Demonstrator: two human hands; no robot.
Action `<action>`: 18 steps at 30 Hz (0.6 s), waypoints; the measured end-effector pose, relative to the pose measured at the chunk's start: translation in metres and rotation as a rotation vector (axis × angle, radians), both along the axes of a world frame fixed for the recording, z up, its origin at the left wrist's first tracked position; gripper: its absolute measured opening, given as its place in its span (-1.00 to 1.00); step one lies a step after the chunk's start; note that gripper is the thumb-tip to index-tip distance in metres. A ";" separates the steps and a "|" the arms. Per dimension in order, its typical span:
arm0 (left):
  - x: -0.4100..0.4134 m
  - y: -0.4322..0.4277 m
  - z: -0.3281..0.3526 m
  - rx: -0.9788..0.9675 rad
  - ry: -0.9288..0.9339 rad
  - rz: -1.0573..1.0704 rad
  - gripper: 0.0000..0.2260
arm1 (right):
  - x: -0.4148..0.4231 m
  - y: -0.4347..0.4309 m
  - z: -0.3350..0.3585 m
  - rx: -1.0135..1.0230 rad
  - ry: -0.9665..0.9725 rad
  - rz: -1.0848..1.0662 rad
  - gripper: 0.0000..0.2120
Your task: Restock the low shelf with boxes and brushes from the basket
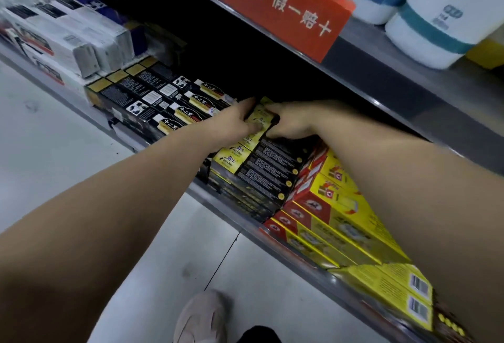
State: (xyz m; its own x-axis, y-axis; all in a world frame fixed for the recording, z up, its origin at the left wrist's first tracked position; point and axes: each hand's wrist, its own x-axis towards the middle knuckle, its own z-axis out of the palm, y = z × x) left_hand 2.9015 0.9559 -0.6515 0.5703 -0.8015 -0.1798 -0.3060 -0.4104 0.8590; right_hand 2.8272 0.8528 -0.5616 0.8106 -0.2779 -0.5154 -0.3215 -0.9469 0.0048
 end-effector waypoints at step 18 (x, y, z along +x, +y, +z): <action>0.001 0.002 0.015 -0.096 0.037 0.040 -0.45 | -0.017 0.000 0.004 0.090 -0.177 -0.137 -0.48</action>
